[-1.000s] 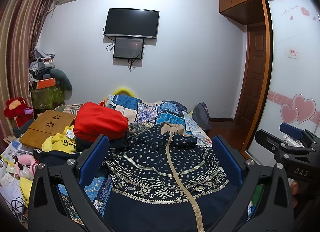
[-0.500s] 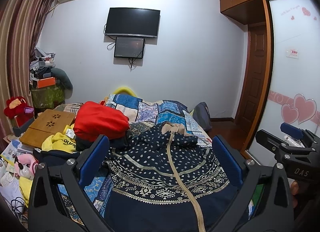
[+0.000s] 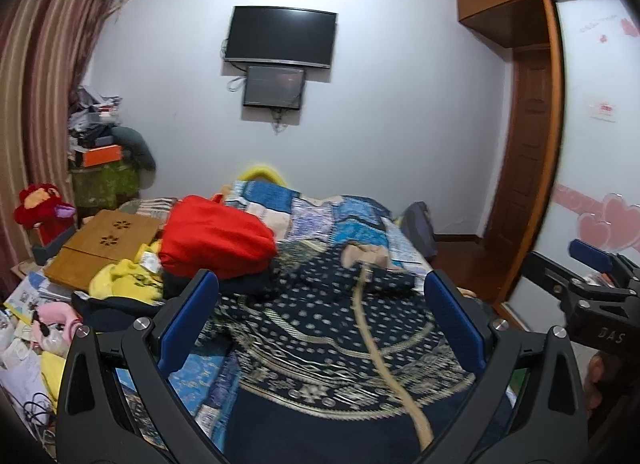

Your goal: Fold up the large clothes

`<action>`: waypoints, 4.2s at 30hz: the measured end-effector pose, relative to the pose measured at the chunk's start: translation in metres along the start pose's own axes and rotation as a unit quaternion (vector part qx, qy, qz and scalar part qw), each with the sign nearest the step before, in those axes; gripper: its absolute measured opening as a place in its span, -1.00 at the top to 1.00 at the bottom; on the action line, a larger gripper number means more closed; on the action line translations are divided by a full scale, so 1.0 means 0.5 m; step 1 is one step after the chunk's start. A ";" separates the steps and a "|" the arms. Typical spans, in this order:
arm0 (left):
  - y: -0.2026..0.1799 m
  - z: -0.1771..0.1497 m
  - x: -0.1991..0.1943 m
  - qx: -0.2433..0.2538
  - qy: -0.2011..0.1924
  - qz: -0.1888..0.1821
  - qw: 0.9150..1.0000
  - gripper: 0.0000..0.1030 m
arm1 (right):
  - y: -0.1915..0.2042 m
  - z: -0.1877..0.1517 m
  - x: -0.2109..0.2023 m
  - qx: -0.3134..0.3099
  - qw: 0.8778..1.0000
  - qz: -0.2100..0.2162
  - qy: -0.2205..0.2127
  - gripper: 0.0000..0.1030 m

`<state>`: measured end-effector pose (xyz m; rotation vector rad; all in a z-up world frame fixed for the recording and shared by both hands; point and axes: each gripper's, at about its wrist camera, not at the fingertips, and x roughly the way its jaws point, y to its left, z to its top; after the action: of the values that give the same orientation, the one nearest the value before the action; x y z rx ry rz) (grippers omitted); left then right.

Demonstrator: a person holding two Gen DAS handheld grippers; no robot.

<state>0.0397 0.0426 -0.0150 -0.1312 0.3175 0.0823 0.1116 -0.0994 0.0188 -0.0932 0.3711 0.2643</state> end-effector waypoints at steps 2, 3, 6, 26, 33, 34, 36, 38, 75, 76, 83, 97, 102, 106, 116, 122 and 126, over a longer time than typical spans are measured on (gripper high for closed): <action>0.024 0.008 0.021 0.000 0.002 0.018 1.000 -1.00 | 0.001 0.003 0.023 -0.001 1.000 0.001 0.004 -1.00; 0.036 0.011 0.030 -0.002 0.004 0.024 1.000 -1.00 | 0.002 0.005 0.035 -0.001 1.000 0.002 0.007 -1.00; 0.083 0.021 0.067 -0.021 0.017 0.042 0.999 -1.00 | 0.004 0.006 0.075 0.000 1.000 0.007 0.018 -1.00; 0.621 -0.183 0.348 -0.205 0.206 0.160 0.943 -1.00 | 0.035 -0.043 0.372 -0.044 0.988 0.005 0.149 -1.00; 0.770 -0.294 0.385 -0.348 0.236 0.111 0.900 -0.69 | 0.058 -0.083 0.418 -0.076 0.978 0.004 0.192 -1.00; 0.791 -0.309 0.392 -0.364 0.240 0.108 0.893 -0.64 | 0.060 -0.086 0.422 -0.078 0.977 0.006 0.198 -1.00; 0.816 -0.324 0.406 -0.380 0.249 0.107 0.885 -0.55 | 0.064 -0.091 0.430 -0.084 0.975 0.004 0.204 -1.00; 0.842 -0.339 0.423 -0.395 0.254 0.102 0.877 -0.54 | 0.064 -0.094 0.436 -0.083 0.975 -0.002 0.207 -1.00; 0.398 0.138 0.291 -0.112 0.045 0.031 0.992 0.91 | -0.041 -0.025 0.329 -0.025 0.990 -0.001 0.138 -1.00; 0.370 0.151 0.299 -0.102 0.044 0.021 0.994 0.91 | -0.049 -0.023 0.325 -0.023 0.991 -0.002 0.134 -1.00; 0.165 0.183 0.404 -0.047 0.073 -0.057 0.995 0.91 | -0.121 -0.028 0.309 0.010 0.992 -0.005 0.127 -1.00; -0.226 -0.014 0.592 0.096 0.234 -0.183 0.950 0.91 | -0.268 -0.094 0.313 0.056 0.983 -0.058 0.164 -1.00; -0.282 -0.133 0.616 0.137 0.305 -0.196 0.922 0.91 | -0.303 -0.125 0.319 0.058 0.977 -0.076 0.190 -1.00; -0.303 -0.207 0.614 0.153 0.355 -0.206 0.899 0.91 | -0.312 -0.142 0.324 0.058 0.973 -0.081 0.208 -1.00; -0.242 -0.216 0.543 0.179 0.348 -0.200 0.898 0.09 | -0.272 -0.135 0.332 0.017 0.975 -0.060 0.215 -1.00; -0.096 -0.164 0.489 0.161 0.300 -0.123 0.932 -0.11 | -0.192 -0.118 0.355 -0.040 0.977 -0.015 0.211 -1.00; 0.014 -0.160 0.470 0.140 0.286 -0.063 0.946 -0.23 | -0.126 -0.115 0.389 -0.085 0.972 0.015 0.217 -1.00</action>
<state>0.2372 0.0523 -0.1653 0.1127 0.8951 -0.1337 0.2834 -0.1217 -0.1038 -0.3165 0.7849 0.3055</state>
